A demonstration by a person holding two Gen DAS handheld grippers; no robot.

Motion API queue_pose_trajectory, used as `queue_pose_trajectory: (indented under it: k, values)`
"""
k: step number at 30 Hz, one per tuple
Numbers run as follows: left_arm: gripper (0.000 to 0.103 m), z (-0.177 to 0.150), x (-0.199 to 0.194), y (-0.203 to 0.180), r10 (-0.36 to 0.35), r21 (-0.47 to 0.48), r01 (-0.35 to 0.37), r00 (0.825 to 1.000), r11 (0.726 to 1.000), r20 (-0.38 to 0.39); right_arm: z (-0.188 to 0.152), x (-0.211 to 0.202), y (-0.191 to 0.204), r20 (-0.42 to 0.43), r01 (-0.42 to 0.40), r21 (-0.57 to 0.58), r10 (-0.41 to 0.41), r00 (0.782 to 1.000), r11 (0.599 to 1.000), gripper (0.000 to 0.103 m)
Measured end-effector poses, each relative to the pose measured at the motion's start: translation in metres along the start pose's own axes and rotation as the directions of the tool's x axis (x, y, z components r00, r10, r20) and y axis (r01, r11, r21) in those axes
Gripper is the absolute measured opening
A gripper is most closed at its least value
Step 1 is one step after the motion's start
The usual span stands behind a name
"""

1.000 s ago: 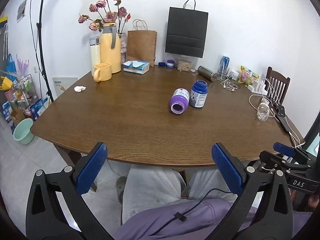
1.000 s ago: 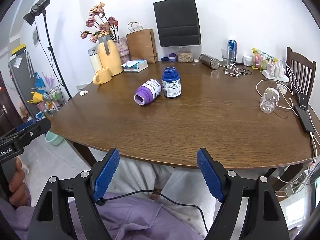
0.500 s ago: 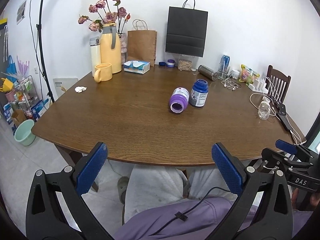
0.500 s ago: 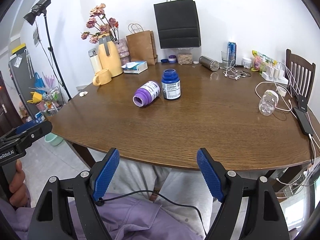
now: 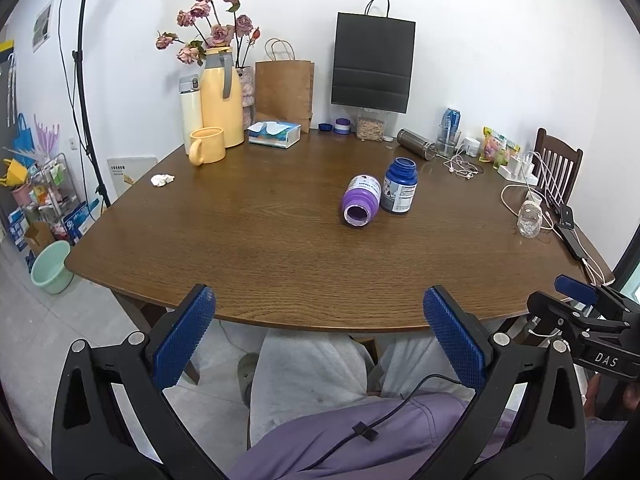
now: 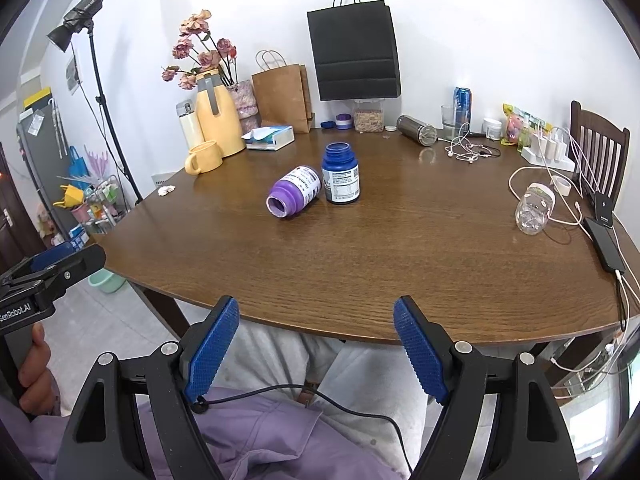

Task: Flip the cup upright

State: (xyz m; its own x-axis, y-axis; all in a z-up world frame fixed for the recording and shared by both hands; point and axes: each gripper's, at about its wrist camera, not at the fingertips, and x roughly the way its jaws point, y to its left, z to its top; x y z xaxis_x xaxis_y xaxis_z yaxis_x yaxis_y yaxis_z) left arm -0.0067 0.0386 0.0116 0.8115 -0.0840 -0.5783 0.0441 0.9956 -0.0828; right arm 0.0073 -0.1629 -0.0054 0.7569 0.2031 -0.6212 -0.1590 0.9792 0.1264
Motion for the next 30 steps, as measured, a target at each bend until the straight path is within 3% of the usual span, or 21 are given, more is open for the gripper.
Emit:
queue_pose_trajectory:
  k: [30]
  values:
    - [0.103, 0.0032, 0.0030, 0.0007, 0.004, 0.015, -0.004, 1.000, 1.000, -0.025, 0.0002, 0.0005, 0.0050, 0.005, 0.007, 0.010, -0.007, 1.000, 1.000, 0.084]
